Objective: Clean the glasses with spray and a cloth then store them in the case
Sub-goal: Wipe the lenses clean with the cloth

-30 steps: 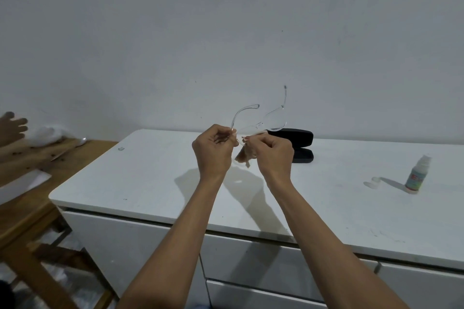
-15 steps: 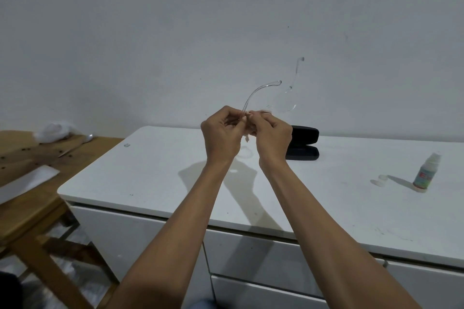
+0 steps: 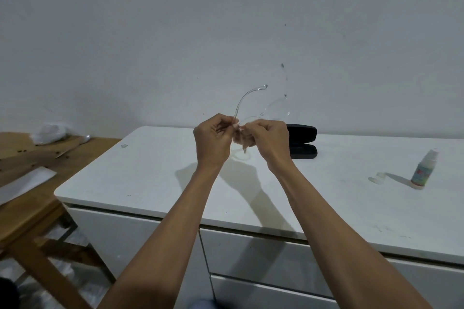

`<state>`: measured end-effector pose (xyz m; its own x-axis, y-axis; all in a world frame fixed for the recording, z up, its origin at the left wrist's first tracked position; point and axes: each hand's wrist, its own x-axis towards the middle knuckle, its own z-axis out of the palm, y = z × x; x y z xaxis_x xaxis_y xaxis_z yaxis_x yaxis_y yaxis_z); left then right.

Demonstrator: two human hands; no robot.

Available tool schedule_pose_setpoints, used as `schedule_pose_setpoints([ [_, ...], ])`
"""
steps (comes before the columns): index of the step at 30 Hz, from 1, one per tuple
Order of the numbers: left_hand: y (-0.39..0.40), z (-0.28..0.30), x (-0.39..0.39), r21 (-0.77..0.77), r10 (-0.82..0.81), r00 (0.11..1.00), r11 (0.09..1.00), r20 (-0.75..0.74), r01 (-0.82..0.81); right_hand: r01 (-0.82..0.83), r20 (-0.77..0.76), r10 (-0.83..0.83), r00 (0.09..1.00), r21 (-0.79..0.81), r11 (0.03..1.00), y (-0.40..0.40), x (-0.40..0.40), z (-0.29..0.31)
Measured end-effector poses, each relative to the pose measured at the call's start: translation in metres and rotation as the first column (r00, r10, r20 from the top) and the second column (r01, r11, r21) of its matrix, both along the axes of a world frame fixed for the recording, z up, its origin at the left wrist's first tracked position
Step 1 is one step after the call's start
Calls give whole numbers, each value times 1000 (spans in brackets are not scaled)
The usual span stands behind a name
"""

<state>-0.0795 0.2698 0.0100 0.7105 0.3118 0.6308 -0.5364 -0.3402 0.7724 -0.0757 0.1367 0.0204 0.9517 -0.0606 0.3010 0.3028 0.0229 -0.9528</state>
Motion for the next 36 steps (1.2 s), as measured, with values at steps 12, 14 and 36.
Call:
schedule_pose_setpoints([
  [12, -10, 1, -7, 35, -14, 999, 999, 42, 13, 297, 58, -309, 949, 162, 941, 11, -1, -13],
  [14, -13, 2, -8, 40, -22, 998, 999, 56, 20, 287, 28, -298, 954, 192, 939, 11, 4, -10],
  [36, 0, -3, -3, 63, -26, 1000, 998, 5, 25, -41, -40, 46, 998, 115, 993, 2, 0, -20],
])
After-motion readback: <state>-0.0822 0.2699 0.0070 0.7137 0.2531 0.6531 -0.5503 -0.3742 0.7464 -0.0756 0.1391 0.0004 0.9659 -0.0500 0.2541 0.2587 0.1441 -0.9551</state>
